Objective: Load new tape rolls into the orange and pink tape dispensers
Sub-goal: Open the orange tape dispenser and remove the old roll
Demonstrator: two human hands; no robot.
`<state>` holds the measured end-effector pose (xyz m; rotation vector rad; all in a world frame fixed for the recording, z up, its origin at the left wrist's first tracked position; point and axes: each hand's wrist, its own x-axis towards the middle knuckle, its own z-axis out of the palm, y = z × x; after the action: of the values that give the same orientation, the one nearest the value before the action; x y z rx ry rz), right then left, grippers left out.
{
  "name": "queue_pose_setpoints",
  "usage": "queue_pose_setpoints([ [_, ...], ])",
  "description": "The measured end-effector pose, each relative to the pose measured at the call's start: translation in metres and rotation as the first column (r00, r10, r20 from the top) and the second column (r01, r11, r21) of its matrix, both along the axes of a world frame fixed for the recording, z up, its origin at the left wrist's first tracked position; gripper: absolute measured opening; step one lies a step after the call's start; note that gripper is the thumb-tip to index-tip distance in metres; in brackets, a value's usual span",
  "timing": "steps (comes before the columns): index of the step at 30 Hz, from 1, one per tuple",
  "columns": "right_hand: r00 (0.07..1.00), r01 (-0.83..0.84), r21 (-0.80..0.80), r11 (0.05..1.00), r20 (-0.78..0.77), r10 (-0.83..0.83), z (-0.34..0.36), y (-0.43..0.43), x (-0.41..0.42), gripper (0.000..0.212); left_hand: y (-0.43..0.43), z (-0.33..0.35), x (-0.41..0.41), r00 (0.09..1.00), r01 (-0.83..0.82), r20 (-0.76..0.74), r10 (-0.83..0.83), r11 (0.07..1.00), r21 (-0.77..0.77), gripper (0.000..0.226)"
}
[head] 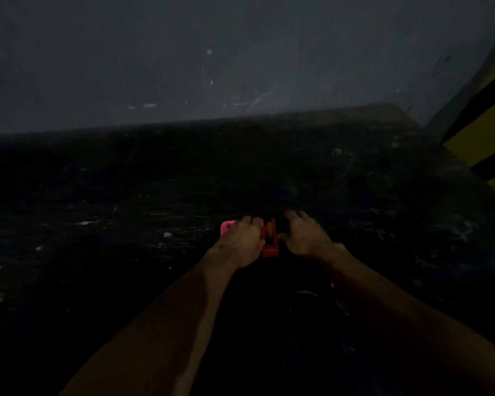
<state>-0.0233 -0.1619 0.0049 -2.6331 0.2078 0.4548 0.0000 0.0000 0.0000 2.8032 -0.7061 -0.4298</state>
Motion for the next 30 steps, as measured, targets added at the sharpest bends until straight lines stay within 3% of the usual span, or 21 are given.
queue_pose_setpoints([
  [8, 0.998, -0.025, 0.191, 0.981, -0.050, 0.035, -0.033, -0.009, 0.029, 0.077, -0.012, -0.031, 0.029, 0.968, -0.157, -0.218, 0.127, 0.979, -0.127, 0.066],
  [13, 0.998, -0.039, 0.260, 0.965, -0.034, 0.050, -0.048, -0.011, 0.035, 0.062, -0.021, -0.047, 0.043, 0.948, -0.204, -0.272, 0.166, 0.972, -0.118, 0.081],
  [24, 0.999, -0.036, 0.359, 0.933, -0.017, 0.045, -0.006, 0.010, -0.016, 0.053, 0.005, -0.009, -0.005, 0.957, -0.223, -0.234, 0.174, 0.953, -0.206, 0.055],
  [30, 0.990, -0.137, 0.299, 0.945, 0.061, 0.124, 0.035, 0.059, -0.086, 0.050, 0.057, 0.033, -0.073, 0.976, -0.195, -0.125, 0.177, 0.969, -0.153, 0.054],
])
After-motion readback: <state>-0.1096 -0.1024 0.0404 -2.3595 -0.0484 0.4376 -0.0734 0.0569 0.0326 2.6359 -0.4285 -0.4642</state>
